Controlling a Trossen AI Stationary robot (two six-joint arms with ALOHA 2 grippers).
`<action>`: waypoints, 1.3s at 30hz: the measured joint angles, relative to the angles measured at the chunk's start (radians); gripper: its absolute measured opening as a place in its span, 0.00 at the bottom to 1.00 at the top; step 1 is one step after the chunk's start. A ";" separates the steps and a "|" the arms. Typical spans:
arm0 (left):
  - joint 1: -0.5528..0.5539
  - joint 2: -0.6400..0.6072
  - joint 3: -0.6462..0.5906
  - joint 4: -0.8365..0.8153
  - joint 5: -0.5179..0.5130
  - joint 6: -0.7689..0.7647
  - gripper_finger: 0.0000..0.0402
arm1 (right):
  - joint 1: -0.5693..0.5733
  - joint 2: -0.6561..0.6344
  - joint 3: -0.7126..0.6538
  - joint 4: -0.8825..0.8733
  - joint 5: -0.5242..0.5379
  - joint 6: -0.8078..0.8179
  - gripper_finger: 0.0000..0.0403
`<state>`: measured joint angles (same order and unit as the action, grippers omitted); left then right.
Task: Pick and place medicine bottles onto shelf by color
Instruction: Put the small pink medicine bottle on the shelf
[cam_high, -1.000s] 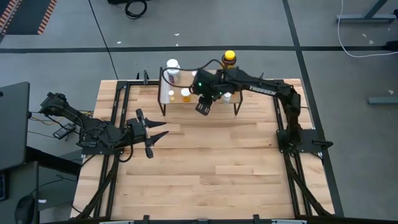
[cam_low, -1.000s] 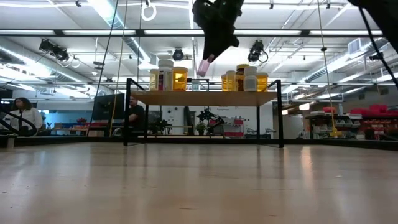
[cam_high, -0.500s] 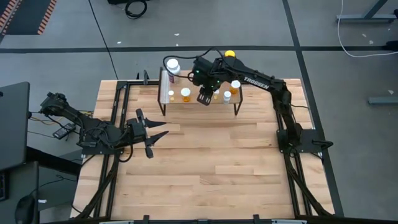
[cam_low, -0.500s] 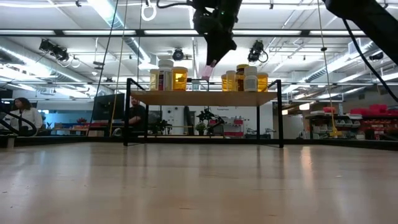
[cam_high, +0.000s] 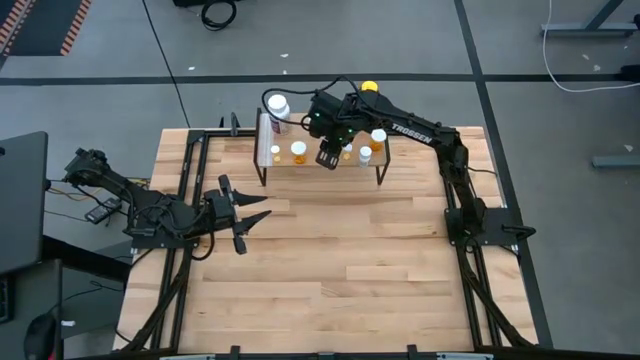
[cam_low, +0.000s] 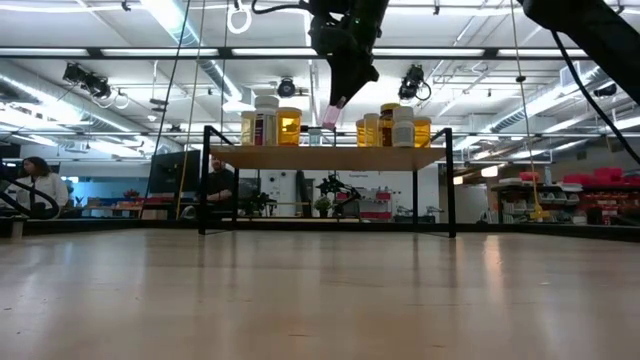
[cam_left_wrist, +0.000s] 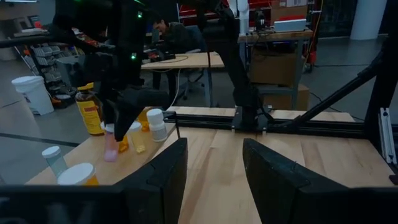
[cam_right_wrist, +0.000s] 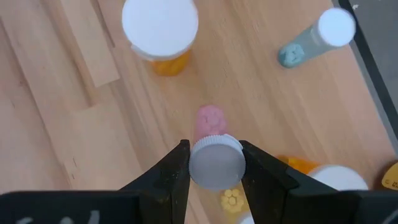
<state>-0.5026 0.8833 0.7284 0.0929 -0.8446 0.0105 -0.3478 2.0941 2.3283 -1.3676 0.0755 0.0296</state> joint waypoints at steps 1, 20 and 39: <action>0.000 0.000 0.000 0.000 0.000 0.000 0.40 | 0.000 0.000 0.000 -0.004 -0.001 0.000 0.34; 0.000 0.000 0.000 -0.001 0.000 0.001 0.40 | -0.003 0.000 -0.036 0.039 0.000 -0.007 0.34; 0.000 0.000 0.000 -0.002 0.000 0.001 0.40 | -0.003 0.000 -0.092 -0.014 0.000 -0.003 0.34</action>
<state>-0.5026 0.8833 0.7284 0.0910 -0.8445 0.0113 -0.3511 2.0937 2.2360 -1.3811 0.0757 0.0269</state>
